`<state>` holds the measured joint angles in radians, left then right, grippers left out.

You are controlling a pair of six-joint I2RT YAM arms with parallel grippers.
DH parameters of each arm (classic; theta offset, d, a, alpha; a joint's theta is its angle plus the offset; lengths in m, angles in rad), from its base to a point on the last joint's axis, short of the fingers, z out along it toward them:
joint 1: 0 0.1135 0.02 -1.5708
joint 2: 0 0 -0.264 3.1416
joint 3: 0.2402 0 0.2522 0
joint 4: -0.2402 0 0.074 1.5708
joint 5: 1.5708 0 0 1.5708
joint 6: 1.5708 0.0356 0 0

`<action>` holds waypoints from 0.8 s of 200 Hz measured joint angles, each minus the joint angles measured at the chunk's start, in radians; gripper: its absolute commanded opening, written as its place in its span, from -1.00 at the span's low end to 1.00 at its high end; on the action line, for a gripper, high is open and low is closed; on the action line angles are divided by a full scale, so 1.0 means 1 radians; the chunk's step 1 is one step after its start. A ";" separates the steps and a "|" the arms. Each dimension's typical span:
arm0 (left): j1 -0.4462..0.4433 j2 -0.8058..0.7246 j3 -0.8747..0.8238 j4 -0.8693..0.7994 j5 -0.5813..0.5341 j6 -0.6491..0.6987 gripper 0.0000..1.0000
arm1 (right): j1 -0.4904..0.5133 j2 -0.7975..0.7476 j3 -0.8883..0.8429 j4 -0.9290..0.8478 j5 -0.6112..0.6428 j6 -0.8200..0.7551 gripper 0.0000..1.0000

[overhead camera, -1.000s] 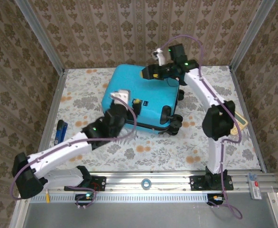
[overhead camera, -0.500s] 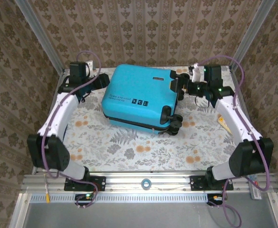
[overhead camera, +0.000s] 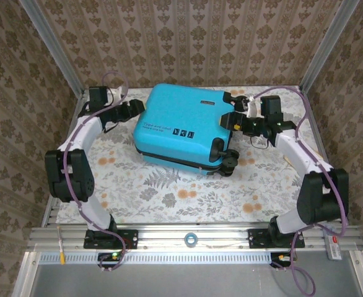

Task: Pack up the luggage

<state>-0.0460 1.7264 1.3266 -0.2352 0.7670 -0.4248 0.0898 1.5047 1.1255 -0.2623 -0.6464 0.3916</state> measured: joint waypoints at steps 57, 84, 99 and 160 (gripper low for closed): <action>0.022 -0.111 -0.217 0.239 0.035 -0.122 0.26 | 0.038 0.146 0.173 -0.079 0.001 -0.029 0.93; 0.022 -0.215 -0.310 0.250 0.002 -0.121 0.26 | 0.076 0.210 0.249 -0.078 0.028 -0.029 0.92; 0.028 -0.267 -0.344 0.227 -0.041 -0.117 0.27 | 0.097 0.241 0.285 -0.075 0.040 -0.028 0.92; 0.042 -0.446 -0.420 0.087 -0.231 -0.106 0.30 | 0.177 0.409 0.482 -0.048 0.057 -0.013 0.91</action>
<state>-0.0036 1.2808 0.9062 -0.1486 0.5362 -0.5304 0.2665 1.9141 1.6073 -0.3107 -0.5892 0.3790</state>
